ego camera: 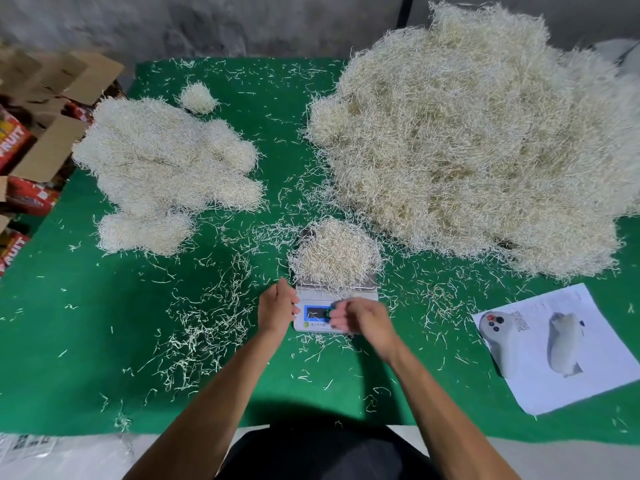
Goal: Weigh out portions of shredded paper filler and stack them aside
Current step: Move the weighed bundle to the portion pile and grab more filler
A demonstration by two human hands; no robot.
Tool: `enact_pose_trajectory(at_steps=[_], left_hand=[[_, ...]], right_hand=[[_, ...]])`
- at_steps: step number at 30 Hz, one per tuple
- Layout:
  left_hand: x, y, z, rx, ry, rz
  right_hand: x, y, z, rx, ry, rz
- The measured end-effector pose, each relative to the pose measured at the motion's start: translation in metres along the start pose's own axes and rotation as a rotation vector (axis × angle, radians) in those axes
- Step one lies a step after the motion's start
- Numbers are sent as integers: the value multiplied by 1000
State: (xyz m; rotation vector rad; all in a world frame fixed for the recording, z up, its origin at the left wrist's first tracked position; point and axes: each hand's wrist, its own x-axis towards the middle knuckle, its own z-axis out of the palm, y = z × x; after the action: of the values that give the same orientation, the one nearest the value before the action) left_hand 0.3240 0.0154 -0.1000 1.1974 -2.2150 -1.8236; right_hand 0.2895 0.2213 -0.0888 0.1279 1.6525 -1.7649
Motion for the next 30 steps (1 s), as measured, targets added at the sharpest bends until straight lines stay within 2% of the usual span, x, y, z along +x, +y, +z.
enact_pose_trajectory(at_steps=[3, 6, 7, 9, 10, 11, 12, 13, 16, 21, 24, 28, 30], left_hand=[[-4, -3, 3, 37, -4, -5], [-6, -5, 4, 25, -21, -14], [-6, -5, 3, 17, -32, -16], [-5, -5, 1, -7, -46, -19], [-5, -5, 0, -20, -47, -21], [-4, -5, -1, -34, -46, -23], [-4, -6, 0, -47, -42, -28], [-3, -7, 0, -60, -36, -33], [-5, -10, 4, -86, -29, -53], [-8, -4, 5, -82, -19, -18], [-3, 3, -3, -31, 10, 49], [3, 9, -12, 1, 95, 82], [6, 14, -14, 20, 86, 131]], right_hand=[[10, 8, 33, 33, -70, 115], [13, 3, 27, 202, 38, 90], [11, -1, 15, 309, 111, 39], [3, -11, -20, 450, 366, -159], [6, -13, -43, 617, 556, -157], [6, -15, -64, 758, 677, -114], [7, -14, -85, 659, 776, -64], [5, -17, -95, 592, 771, -39], [12, -16, -88, 598, 792, -85], [17, -21, -48, 351, 606, -173], [16, -24, -39, 187, 571, -211], [20, -34, -33, 34, 641, -276], [25, -43, -27, -89, 688, -322]])
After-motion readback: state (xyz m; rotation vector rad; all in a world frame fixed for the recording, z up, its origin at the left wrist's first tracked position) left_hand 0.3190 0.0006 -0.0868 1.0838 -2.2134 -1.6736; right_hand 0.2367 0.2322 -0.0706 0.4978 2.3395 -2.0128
